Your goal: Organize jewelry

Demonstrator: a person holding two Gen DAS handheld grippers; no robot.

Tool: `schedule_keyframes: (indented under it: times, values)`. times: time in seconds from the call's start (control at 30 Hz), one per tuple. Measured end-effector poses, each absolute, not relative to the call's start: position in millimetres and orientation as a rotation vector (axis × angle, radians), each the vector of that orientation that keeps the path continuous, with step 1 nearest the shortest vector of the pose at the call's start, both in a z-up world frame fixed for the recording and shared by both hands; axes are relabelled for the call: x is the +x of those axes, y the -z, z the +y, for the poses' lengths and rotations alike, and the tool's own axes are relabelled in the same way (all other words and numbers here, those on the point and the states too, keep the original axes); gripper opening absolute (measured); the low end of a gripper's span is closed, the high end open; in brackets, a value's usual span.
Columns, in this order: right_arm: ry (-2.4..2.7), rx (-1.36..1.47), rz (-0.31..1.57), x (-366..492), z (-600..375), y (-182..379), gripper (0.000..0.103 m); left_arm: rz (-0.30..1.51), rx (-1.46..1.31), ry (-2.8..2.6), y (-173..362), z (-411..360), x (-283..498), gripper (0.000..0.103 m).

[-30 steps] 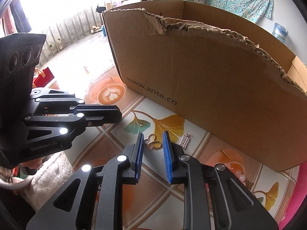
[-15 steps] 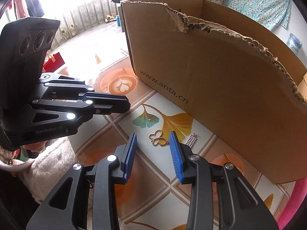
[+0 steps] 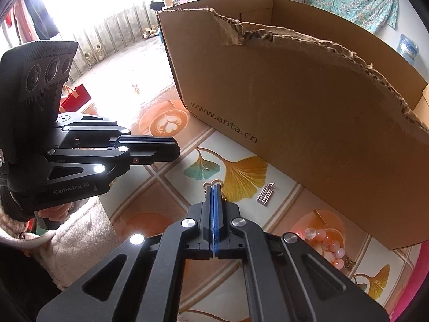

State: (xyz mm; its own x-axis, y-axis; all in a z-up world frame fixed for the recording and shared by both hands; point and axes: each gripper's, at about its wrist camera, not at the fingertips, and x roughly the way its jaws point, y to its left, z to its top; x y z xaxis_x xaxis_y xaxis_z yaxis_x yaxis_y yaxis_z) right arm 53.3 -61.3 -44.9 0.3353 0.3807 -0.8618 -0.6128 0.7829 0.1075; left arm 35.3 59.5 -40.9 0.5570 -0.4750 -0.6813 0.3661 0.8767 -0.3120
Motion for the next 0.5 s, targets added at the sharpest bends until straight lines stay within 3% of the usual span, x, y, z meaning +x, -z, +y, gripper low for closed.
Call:
schedule_keyframes:
  times: [0.23,0.33,0.5]
  values:
    - [-0.638,-0.213,1.042,52,-68,40,0.001,0.845,-0.135,0.491,41,59,35,0.003]
    - [-0.609,-0.187,1.038,52,-69,38,0.015,0.847,-0.14,0.486,41,59,36,0.003]
    - [-0.56,-0.22,1.019,48,-59,43,0.016,0.846,-0.142,0.486,41,59,35,0.003]
